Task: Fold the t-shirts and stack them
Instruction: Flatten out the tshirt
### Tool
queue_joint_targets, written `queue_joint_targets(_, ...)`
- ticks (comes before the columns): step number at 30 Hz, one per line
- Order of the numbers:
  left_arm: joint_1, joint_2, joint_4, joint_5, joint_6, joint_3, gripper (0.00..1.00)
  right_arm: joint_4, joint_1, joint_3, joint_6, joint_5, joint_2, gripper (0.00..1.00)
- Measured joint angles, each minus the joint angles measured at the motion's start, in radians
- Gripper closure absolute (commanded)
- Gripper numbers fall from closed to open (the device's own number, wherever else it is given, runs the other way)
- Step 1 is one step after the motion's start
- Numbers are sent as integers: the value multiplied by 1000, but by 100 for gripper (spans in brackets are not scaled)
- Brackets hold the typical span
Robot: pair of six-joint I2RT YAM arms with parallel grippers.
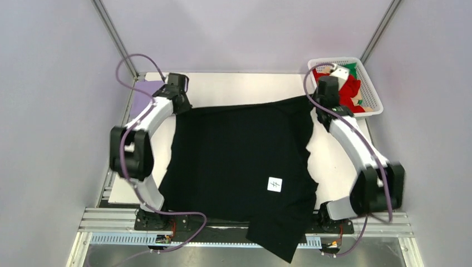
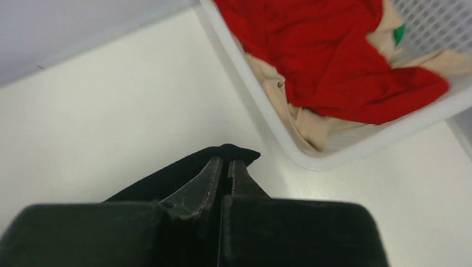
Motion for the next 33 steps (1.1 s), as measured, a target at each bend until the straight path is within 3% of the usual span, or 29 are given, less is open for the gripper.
queue_joint_targets(1, 14, 88, 11, 13, -4, 3, 70, 14, -11, 5, 14, -16, 100, 93)
queue_joint_targets(2, 32, 187, 14, 33, -13, 24, 49, 19, -21, 24, 25, -27, 188, 81)
queue_joint_targets(3, 42, 260, 18, 46, -12, 45, 34, 16, -30, 73, 32, -34, 306, 69)
queue_joint_targets(4, 52, 330, 8, 61, -12, 84, 9, 16, -37, 124, 39, -43, 399, 56)
queue_joint_targets(5, 61, 397, -8, 77, -23, 144, 4, 9, -42, 186, 41, -52, 484, 43)
queue_joint_targets(6, 66, 439, -9, 90, -16, 193, 1, -5, -47, 256, 40, -70, 560, 7)
queue_joint_targets(7, 71, 467, -5, 107, -23, 241, 1, -11, -49, 308, 45, -84, 609, 1)
queue_joint_targets(12, 77, 412, 56, 175, -26, 320, 0, -29, -53, 357, 53, -169, 588, 0)
queue_joint_targets(18, 56, 211, 122, 291, -28, 149, 0, -29, -53, 142, 96, -346, 359, 0)
queue_joint_targets(22, 28, 165, 143, 353, -29, 52, 0, -35, -52, 31, 135, -437, 314, 0)
queue_joint_targets(27, -31, 172, 160, 419, -26, -55, 0, -57, -53, 14, 158, -499, 386, 0)
queue_joint_targets(33, -53, 231, 171, 461, -23, -93, 0, -56, -52, 128, 160, -533, 587, 0)
